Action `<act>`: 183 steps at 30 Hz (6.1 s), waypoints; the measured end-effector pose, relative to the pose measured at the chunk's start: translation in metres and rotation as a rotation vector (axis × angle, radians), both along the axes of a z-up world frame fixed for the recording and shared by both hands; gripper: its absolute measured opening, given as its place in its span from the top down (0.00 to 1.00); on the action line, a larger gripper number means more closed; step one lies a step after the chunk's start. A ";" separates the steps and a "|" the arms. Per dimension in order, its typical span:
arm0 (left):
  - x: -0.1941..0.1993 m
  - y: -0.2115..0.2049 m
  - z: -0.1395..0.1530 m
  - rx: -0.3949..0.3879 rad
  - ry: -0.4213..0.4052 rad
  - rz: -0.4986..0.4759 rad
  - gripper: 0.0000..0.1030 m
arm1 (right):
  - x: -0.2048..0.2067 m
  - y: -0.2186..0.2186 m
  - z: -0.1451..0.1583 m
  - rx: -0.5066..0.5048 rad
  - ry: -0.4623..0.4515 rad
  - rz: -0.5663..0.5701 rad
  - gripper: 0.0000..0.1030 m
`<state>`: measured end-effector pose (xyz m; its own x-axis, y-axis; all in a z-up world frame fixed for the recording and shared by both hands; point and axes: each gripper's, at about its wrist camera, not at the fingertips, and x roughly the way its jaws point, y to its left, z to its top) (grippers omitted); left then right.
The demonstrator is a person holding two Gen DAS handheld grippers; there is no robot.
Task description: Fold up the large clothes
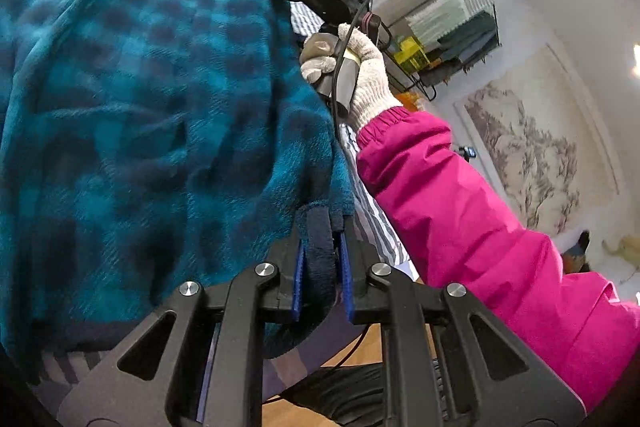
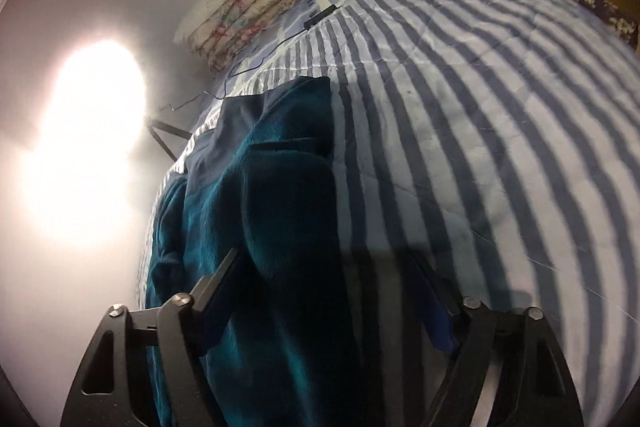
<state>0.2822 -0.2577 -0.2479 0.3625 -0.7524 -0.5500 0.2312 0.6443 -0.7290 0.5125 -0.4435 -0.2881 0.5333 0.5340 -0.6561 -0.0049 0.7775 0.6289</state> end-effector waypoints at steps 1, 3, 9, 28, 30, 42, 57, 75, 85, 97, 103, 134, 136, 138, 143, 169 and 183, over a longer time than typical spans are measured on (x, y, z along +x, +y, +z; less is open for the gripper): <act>-0.001 0.005 -0.001 -0.001 0.007 0.018 0.88 | 0.004 0.004 0.000 0.023 0.009 0.018 0.57; -0.004 0.020 -0.004 -0.028 0.034 0.072 0.89 | 0.008 0.010 0.000 0.058 0.042 0.032 0.82; -0.018 0.037 -0.008 -0.051 0.069 0.141 0.91 | 0.010 0.056 0.041 -0.213 0.020 0.065 0.93; -0.040 0.090 -0.050 -0.165 0.163 0.258 0.92 | 0.021 0.249 0.066 -0.695 -0.097 0.255 0.95; -0.043 0.094 -0.054 -0.163 0.176 0.271 0.92 | 0.025 0.276 0.050 -0.740 -0.101 0.289 0.95; -0.054 0.099 -0.056 -0.116 0.160 0.277 0.92 | 0.020 0.272 0.050 -0.607 -0.110 0.344 0.67; -0.075 0.079 -0.037 0.034 0.073 0.267 0.92 | -0.185 0.076 0.164 -0.307 -0.280 0.351 0.58; -0.102 0.151 0.052 0.154 -0.059 0.307 0.92 | -0.258 0.138 0.014 -0.413 -0.048 0.496 0.42; -0.067 0.185 0.077 0.250 -0.129 0.336 0.92 | -0.274 0.145 0.001 -0.548 -0.104 0.499 0.88; -0.061 0.183 0.063 0.259 -0.095 0.330 0.92 | -0.304 0.150 0.014 -0.572 -0.246 0.591 0.87; -0.047 0.159 0.061 0.265 -0.084 0.264 0.92 | -0.316 0.138 0.031 -0.447 -0.237 0.629 0.79; -0.047 0.147 0.067 0.261 -0.106 0.223 0.92 | -0.248 0.146 -0.001 -0.374 -0.106 0.467 0.94; -0.048 0.151 0.067 0.257 -0.108 0.229 0.92 | -0.256 0.144 0.010 -0.381 -0.150 0.458 0.94; -0.048 0.152 0.067 0.253 -0.106 0.231 0.92 | -0.265 0.141 0.023 -0.402 -0.202 0.452 0.95; -0.049 0.153 0.066 0.256 -0.105 0.225 0.92 | -0.280 0.140 0.050 -0.462 -0.288 0.433 0.95; -0.045 0.192 0.039 0.297 -0.044 0.302 0.92 | -0.288 0.100 0.049 -0.282 -0.305 0.535 0.70; -0.053 0.186 -0.022 0.405 0.010 0.241 0.89 | -0.318 0.108 -0.009 -0.426 -0.200 0.630 0.74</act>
<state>0.2288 -0.0720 -0.2699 0.4939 -0.3715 -0.7862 0.0339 0.9117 -0.4095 0.1947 -0.3351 -0.2975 0.3428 0.4992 -0.7958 -0.6068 0.7644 0.2181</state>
